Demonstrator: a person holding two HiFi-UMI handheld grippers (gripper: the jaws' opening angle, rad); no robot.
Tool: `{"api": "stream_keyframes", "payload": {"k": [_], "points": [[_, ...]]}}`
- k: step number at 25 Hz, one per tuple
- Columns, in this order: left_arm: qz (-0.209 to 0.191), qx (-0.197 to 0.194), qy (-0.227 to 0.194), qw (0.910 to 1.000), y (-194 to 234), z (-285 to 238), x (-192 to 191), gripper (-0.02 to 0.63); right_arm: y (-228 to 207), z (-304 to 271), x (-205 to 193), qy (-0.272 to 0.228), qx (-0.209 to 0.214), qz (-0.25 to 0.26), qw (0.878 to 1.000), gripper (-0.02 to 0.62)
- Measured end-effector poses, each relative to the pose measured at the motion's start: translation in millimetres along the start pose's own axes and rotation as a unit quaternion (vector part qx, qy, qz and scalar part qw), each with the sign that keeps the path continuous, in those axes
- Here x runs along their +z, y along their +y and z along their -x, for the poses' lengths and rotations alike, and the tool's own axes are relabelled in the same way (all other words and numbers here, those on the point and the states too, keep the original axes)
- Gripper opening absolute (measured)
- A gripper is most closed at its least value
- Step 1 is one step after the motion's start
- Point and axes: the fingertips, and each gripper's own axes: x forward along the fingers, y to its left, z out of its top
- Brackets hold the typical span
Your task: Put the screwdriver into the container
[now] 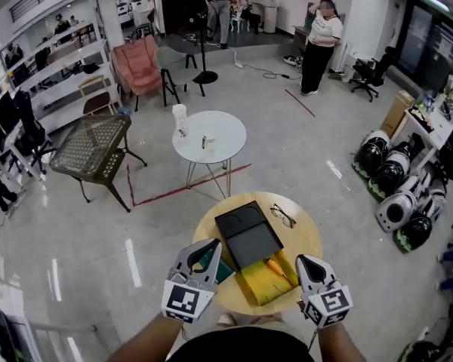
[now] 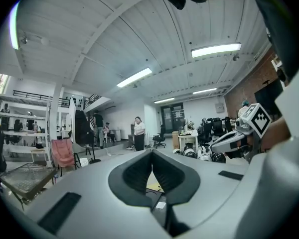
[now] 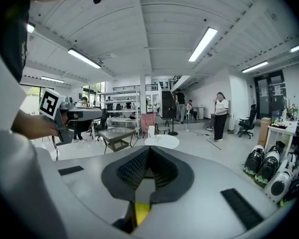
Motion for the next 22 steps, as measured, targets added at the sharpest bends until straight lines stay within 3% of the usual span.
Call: {"api": "stream_keyframes", "payload": {"k": [9,22], "points": [[0.004,-0.014,-0.006,0.9999,-5,8,4,0.017,10,17,35,-0.032,-0.008,0.002,0.999,0.014],[0.006,-0.061,-0.007,0.9981,-25,2,2,0.017,6,32,40,-0.044,-0.033,-0.007,0.998,0.014]]}}
